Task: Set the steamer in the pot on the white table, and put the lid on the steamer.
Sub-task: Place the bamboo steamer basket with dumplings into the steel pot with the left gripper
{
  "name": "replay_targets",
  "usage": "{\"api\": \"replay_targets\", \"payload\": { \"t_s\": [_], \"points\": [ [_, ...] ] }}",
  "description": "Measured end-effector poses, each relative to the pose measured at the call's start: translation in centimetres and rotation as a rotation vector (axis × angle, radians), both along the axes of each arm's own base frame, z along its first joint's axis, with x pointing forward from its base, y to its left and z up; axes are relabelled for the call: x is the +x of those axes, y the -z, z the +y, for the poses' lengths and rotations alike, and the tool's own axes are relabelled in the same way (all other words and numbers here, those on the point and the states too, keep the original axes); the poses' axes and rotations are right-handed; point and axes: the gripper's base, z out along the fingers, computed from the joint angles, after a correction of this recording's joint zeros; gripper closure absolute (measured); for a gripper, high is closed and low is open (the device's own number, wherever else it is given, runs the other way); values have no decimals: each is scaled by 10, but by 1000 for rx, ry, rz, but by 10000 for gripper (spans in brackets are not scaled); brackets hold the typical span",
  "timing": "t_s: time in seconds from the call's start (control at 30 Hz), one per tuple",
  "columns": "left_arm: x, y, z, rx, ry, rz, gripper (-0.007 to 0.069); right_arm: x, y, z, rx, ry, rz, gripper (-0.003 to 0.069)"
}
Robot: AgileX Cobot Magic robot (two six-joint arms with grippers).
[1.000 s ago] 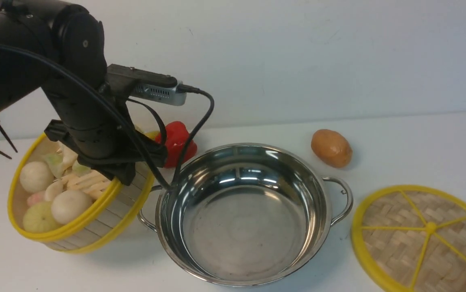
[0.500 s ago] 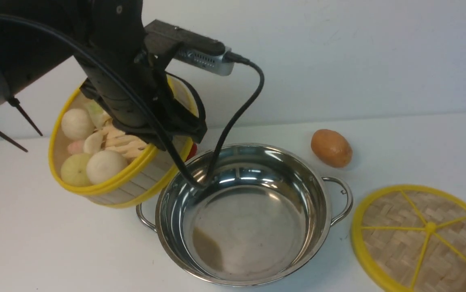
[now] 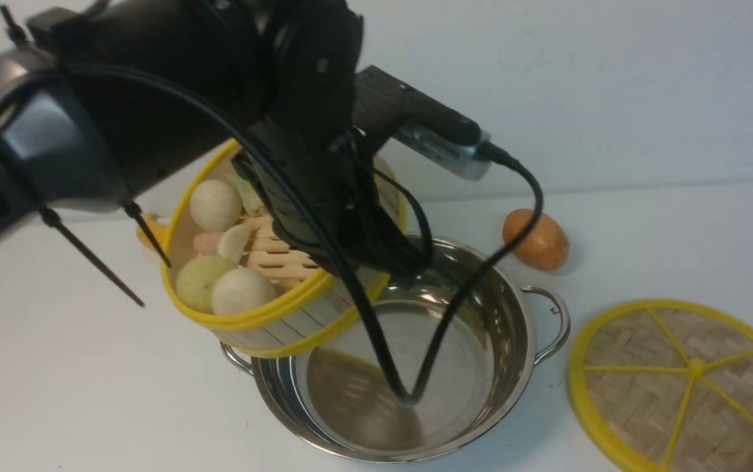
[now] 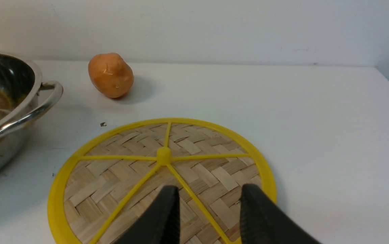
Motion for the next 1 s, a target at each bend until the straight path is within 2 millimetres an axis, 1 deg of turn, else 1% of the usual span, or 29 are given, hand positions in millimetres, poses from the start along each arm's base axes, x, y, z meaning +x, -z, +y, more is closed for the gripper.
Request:
{"api": "replay_targets", "payload": {
  "t_s": [0.1,0.23,0.53,0.87,1.0],
  "points": [
    [-5,12,-17,18,45,26,533,0,0,0,0,0,0,418],
    [-7,22,-28,45,73,36,533,0,0,0,0,0,0,418],
    [-14,29,-52,72,142,16,533,0,0,0,0,0,0,418],
    [-16,38,-59,74,152,44,533,0,0,0,0,0,0,418],
    [-13,50,-63,90,153,71,533,0,0,0,0,0,0,418]
  ]
}}
